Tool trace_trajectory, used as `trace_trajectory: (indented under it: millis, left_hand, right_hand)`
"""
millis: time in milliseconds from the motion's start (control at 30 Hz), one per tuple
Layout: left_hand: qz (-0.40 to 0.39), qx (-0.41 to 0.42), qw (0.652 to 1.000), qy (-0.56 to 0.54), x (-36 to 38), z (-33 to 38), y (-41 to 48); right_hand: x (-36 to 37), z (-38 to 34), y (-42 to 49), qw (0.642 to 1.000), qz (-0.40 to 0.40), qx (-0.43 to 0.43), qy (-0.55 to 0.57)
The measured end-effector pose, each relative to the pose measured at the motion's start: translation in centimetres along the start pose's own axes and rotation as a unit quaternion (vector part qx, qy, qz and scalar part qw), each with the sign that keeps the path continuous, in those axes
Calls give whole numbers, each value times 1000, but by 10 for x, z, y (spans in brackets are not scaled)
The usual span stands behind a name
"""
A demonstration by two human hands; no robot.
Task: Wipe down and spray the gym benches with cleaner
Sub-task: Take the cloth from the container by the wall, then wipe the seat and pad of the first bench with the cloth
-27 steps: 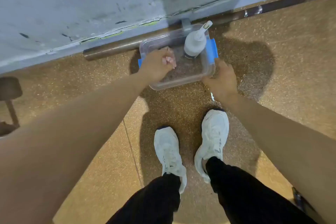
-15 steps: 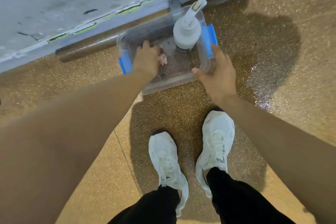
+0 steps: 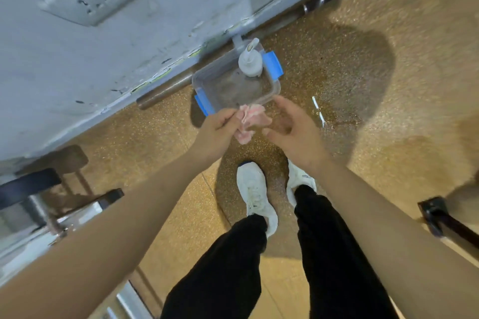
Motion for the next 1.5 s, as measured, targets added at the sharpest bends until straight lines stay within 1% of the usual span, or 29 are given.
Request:
trace_trajectory:
  millis: [67,133,200,267,367,433,467,567,667,733,833,933,1033,1133,1367,1400,1433,1500]
  left_hand:
    - [-26,10,1000,-9,4,39,-45]
    - [-52,23,998,-2,9,79,-88]
    - [-63,32,998,1,13,111,-126]
    - [-81,34,996,-3,23,138,-163]
    - [-147,50,987,33,49,174,-222]
    - [-196,82,976,57,70,195,-256]
    - [-201,93,972,74,79,201,-268]
    - [-191,105,964,154,107,210,-291]
    - [-199,113,953,197,154,222,-305]
    - [-199,129,948,213,193,233,-312]
    - [-218,136,941,222,263,242,-329]
    - [-246,141,929,239,339,247,-346]
    - [-277,161,912,257,419,266,-353]
    - [-285,167,899,287,481,277,-348]
    - [-317,212,850,365,602,294,-315]
    - [-317,226,842,373,616,298,-309]
    - [-316,244,834,381,630,304,-304]
    - [-309,284,819,392,656,317,-293]
  right_hand:
    - [-8,-34,-41,999,-4,-41,4]
    - [-19,-61,-85,998,0,-56,-2]
    - [-31,-80,-127,1000,12,-25,6]
    - [-48,-90,-174,998,55,-2,35]
    - [-67,-94,-247,990,120,5,75]
    - [-77,-88,-295,982,159,14,102]
    - [-82,-83,-317,977,178,15,116]
    - [-99,-57,-382,963,219,25,156]
    - [-120,-19,-438,952,254,39,168]
    - [-140,10,-468,943,278,52,173]
    - [-165,56,-516,928,311,85,188]
    - [-192,112,-567,897,363,153,201]
    - [-231,157,-606,867,415,208,179]
    - [-264,187,-632,850,448,231,157]
    - [-324,260,-651,790,511,298,165]
    - [-333,267,-654,772,535,301,167]
    - [-340,272,-657,746,567,299,178]
    - [-351,276,-661,683,641,284,205]
Point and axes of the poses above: each hand's wrist, its own y-axis towards the middle knuckle, its own x-axis out of the palm, z = x × y, the point moved 7 cm from there along y, towards the middle knuckle, and after that the axes turned 4 degrees about -z, right-handed, at the moved point
